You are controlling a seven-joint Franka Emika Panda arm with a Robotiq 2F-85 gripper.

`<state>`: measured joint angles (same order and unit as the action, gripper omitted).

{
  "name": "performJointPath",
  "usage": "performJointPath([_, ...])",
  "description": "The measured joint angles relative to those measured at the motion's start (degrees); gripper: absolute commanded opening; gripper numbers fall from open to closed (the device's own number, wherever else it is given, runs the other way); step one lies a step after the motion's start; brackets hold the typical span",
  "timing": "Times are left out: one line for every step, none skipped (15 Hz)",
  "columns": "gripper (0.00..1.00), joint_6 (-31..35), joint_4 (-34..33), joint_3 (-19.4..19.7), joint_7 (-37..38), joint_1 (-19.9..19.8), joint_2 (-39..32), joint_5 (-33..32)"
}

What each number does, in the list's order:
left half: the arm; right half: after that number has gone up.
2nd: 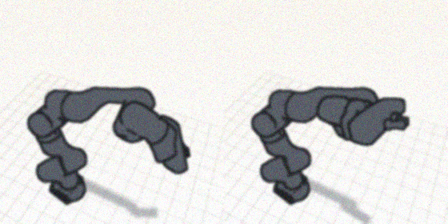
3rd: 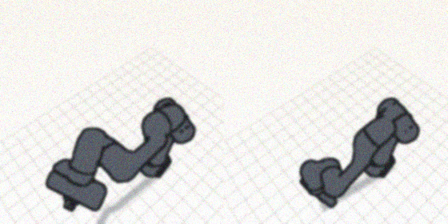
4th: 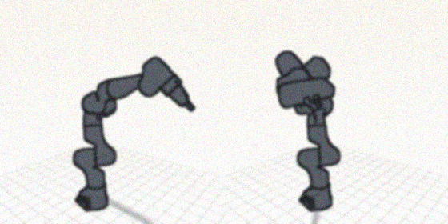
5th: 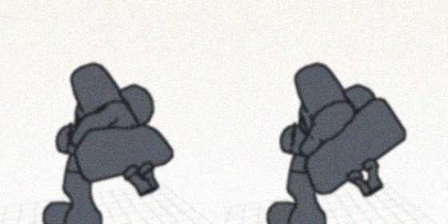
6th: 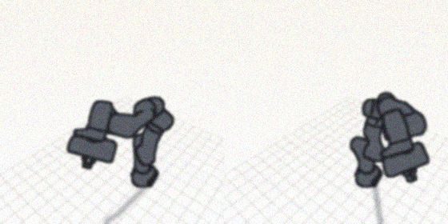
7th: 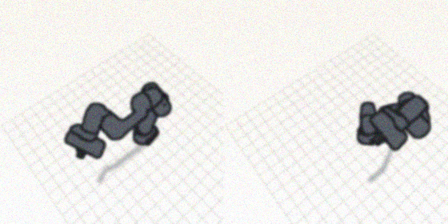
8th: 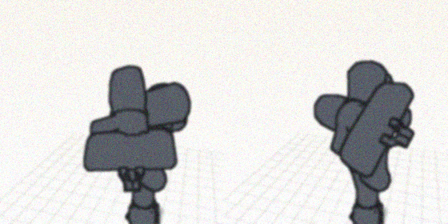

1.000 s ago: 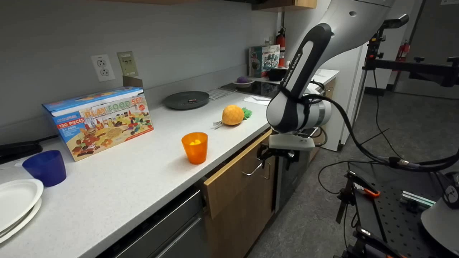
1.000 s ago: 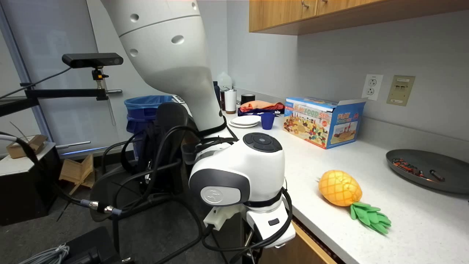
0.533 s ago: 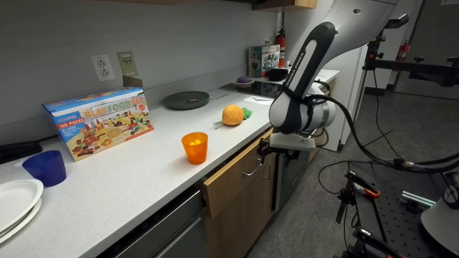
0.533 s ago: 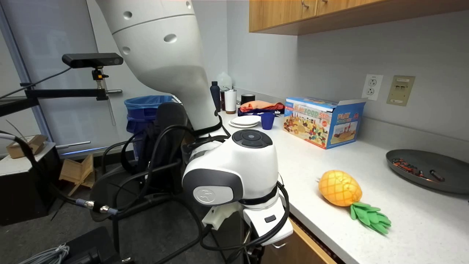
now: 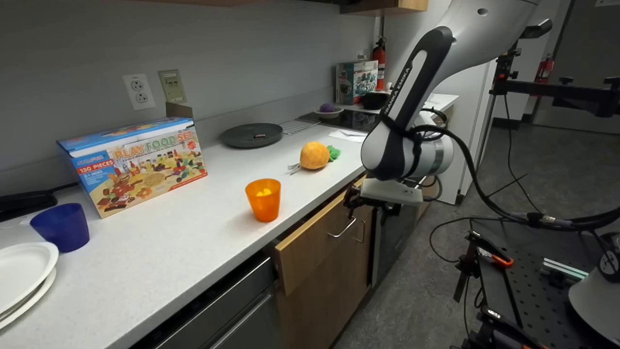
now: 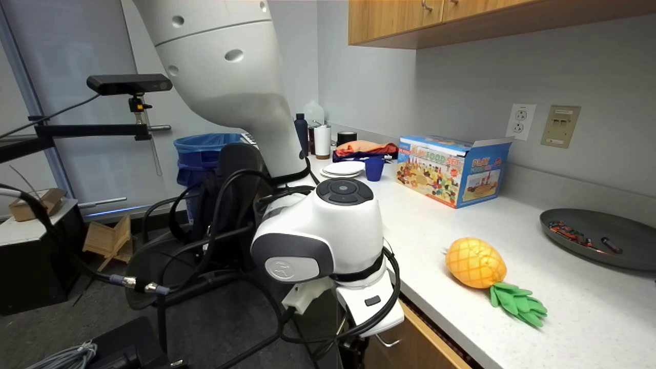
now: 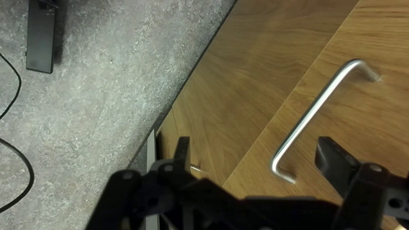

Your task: Open the drawer and put the pineapple plushie in it.

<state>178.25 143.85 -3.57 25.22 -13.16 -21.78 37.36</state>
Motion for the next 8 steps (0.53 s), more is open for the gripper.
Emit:
performJointPath([1.00, 0.00, -0.29, -1.45, -0.13, -1.49, -0.13, 0.46])
performJointPath([1.00, 0.00, -0.55, -2.74, -0.20, -2.95, -0.31, 0.73])
performJointPath([1.00, 0.00, -0.80, -3.90, -0.29, -4.37, -0.55, 0.94])
performJointPath([1.00, 0.00, -1.05, -4.84, -0.33, -5.60, -0.87, 1.02])
performJointPath([1.00, 0.00, -1.21, -5.51, -0.34, -6.59, -1.23, 1.02])
performJointPath([1.00, 0.00, -1.34, -6.03, -0.34, -7.38, -1.69, 1.02])
performJointPath([1.00, 0.00, -1.43, -6.46, -0.34, -8.04, -2.19, 1.02])
performJointPath([1.00, 0.00, -1.55, -6.79, -0.34, -8.57, -2.77, 1.02])
